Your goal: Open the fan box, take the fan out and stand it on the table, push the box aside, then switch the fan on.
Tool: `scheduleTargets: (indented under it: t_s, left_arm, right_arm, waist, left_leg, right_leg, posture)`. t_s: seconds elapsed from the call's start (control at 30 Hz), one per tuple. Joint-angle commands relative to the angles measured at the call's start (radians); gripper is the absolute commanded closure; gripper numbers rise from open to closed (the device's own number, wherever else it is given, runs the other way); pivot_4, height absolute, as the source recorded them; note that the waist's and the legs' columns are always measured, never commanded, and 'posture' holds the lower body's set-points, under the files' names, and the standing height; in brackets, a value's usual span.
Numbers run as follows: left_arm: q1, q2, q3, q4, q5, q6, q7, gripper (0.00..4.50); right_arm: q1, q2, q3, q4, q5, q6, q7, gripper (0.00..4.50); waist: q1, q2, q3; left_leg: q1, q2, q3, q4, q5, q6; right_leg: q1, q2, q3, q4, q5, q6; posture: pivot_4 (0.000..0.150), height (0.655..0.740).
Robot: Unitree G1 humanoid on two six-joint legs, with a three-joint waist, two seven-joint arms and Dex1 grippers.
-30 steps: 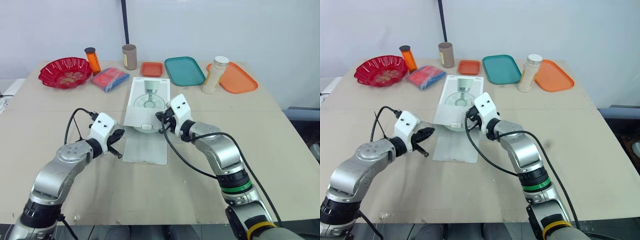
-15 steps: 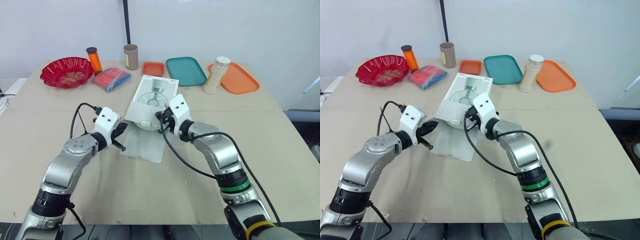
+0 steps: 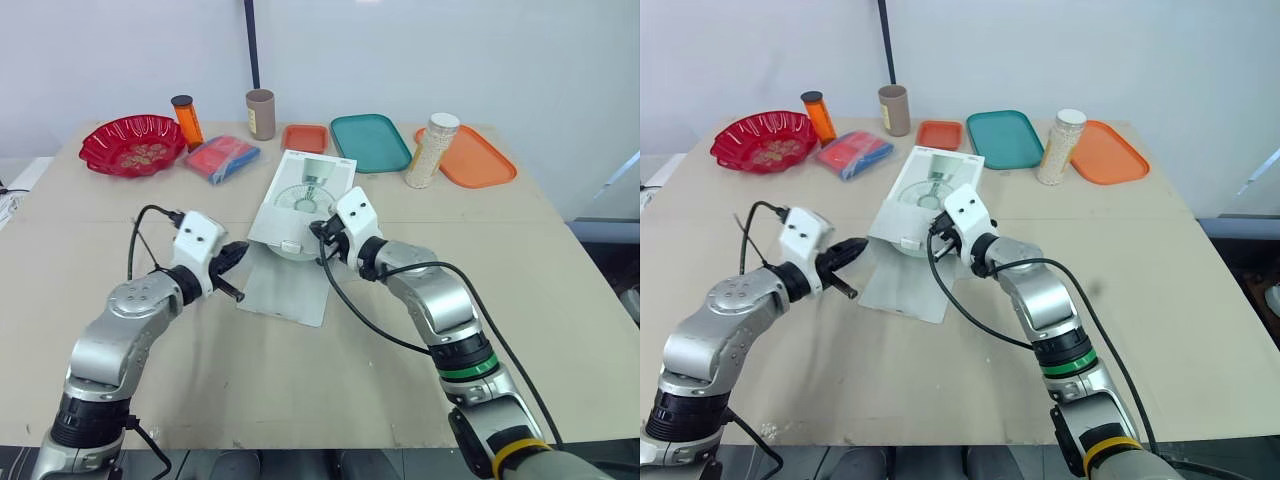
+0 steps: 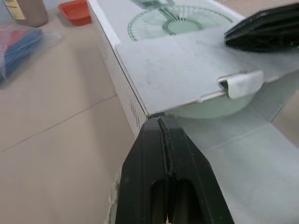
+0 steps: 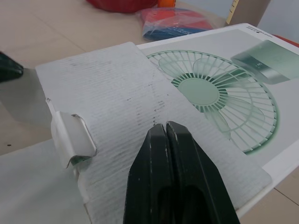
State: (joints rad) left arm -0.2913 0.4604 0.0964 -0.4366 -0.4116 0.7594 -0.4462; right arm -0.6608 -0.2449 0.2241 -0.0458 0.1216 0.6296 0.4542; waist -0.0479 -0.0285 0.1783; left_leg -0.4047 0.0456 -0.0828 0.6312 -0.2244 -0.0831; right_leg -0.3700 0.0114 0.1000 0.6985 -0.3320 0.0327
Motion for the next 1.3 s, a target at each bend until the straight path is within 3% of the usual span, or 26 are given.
scheduleTargets:
  t_s: [0.03,0.37,0.53,0.67,0.93,1.2,1.3]
  left_arm:
    - [0.062,-0.007,0.065,-0.126,-0.139,0.104,-0.015,4.50]
    - [0.152,-0.067,0.078,-0.267,-0.374,0.349,0.104,4.50]
    - [0.158,-0.101,0.015,-0.233,-0.288,0.316,0.205,4.50]
    - [0.164,-0.176,0.059,-0.237,-0.328,0.325,0.266,4.50]
    - [0.096,-0.262,-0.003,-0.142,-0.256,0.267,0.332,4.50]
    - [0.079,-0.393,0.089,-0.071,-0.384,0.284,0.365,4.50]
    - [0.080,-0.403,0.115,-0.056,-0.408,0.279,0.376,3.78]
  right_arm:
    - [0.020,-0.017,0.011,0.000,-0.019,0.020,0.009,4.46]
    - [0.021,-0.012,0.017,0.006,-0.024,0.019,0.015,4.46]
    - [0.017,-0.011,0.018,0.015,-0.028,0.017,0.015,4.46]
    - [0.015,-0.007,0.019,0.025,-0.031,0.014,0.014,4.46]
    - [0.004,-0.004,0.018,0.034,-0.038,0.011,0.018,4.46]
    - [0.002,-0.002,0.018,0.039,-0.046,0.007,0.021,4.46]
    - [0.003,-0.002,0.018,0.037,-0.046,0.009,0.019,4.50]
  waist:
    - [0.000,0.000,0.000]
    - [0.000,-0.001,0.000]
    - [0.000,-0.001,0.000]
    - [0.000,-0.001,-0.001]
    - [0.000,-0.002,-0.001]
    - [0.000,-0.002,-0.001]
    - [0.000,-0.002,-0.001]
  left_leg:
    - [0.000,0.000,0.000,0.000,0.000,0.000]
    - [0.000,0.000,-0.001,0.000,0.000,-0.001]
    - [0.001,0.000,-0.001,0.000,0.000,-0.001]
    - [0.001,0.000,-0.001,0.000,0.000,-0.001]
    - [0.001,-0.001,0.000,0.000,0.000,-0.001]
    - [0.001,0.000,0.000,0.000,0.000,-0.001]
    - [0.001,-0.001,0.000,0.000,0.001,-0.001]
  right_leg:
    - [0.000,0.000,0.000,0.000,0.000,0.000]
    - [0.001,0.000,0.000,0.000,0.000,0.001]
    - [0.001,0.000,0.000,0.000,0.000,0.000]
    - [0.001,0.000,0.000,0.000,0.000,0.000]
    - [0.001,0.000,0.000,0.000,0.000,0.000]
    - [0.001,0.000,0.000,0.000,0.000,0.000]
    - [0.001,0.000,0.000,0.000,0.000,0.000]
  posture:
    - [0.150,0.7400]
    - [0.150,0.7400]
    - [0.150,0.7400]
    - [0.150,0.7400]
    - [0.150,0.7400]
    - [0.150,0.7400]
    - [0.150,0.7400]
